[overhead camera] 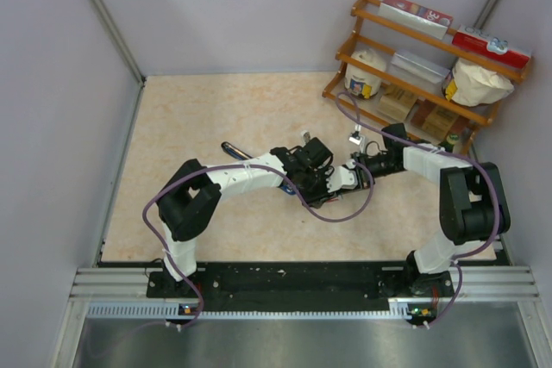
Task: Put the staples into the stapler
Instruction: Open the staple box.
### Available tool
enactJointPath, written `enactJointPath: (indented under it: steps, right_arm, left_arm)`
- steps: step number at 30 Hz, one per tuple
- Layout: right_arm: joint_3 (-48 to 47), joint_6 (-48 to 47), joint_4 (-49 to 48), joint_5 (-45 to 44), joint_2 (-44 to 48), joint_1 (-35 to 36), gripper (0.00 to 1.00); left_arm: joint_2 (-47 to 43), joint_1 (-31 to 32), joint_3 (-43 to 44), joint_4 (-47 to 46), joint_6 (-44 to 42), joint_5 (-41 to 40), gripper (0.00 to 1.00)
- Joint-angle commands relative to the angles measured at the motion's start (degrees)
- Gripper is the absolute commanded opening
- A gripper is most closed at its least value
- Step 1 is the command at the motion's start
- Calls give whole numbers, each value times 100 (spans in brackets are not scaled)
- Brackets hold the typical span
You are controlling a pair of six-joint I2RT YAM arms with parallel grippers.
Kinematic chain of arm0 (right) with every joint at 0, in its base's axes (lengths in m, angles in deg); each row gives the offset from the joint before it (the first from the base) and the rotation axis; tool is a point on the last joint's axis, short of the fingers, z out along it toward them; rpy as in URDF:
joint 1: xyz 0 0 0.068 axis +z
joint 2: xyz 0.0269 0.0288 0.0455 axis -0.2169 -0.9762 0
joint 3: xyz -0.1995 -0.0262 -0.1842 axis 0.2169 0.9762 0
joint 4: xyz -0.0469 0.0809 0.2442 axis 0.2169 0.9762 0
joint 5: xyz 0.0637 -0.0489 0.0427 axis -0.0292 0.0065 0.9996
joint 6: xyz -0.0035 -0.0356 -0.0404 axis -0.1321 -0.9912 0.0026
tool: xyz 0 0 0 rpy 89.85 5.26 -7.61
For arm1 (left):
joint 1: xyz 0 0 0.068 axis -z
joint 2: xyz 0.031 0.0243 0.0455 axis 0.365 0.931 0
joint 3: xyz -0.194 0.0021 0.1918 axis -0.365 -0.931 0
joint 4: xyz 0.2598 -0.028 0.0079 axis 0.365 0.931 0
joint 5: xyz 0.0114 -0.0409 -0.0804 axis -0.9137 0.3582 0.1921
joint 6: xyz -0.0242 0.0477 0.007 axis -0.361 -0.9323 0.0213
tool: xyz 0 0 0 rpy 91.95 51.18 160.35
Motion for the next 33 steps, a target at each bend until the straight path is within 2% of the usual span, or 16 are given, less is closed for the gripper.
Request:
enactJointPath:
  steps: [1,5,14,18,22,25,30,33]
  right_arm:
    - [-171,-157,58,54,-107,94,15]
    - [-188,-157,84,132,-116,102,8]
    - [-224,-183,172,378,-186,102,10]
    - [-223,-201,172,361,-186,102,0]
    - [-232,-183,172,326,-178,102,0]
    - [-206,-236,111,-129,50,111,0]
    - [145,107,-626,-1035,709,102,0]
    - [207,116,-759,-1273,894,102,0]
  left_arm:
    - [-172,-10,128,-60,44,91,40]
    - [-163,-19,146,-69,44,91,40]
    - [-163,-10,146,-51,44,91,40]
    - [-155,-10,146,-51,44,91,40]
    - [-146,-10,155,-60,53,99,40]
    - [-146,-10,137,-51,53,99,40]
    - [-155,-19,119,-60,44,64,40]
    - [-146,-19,111,-69,44,73,40]
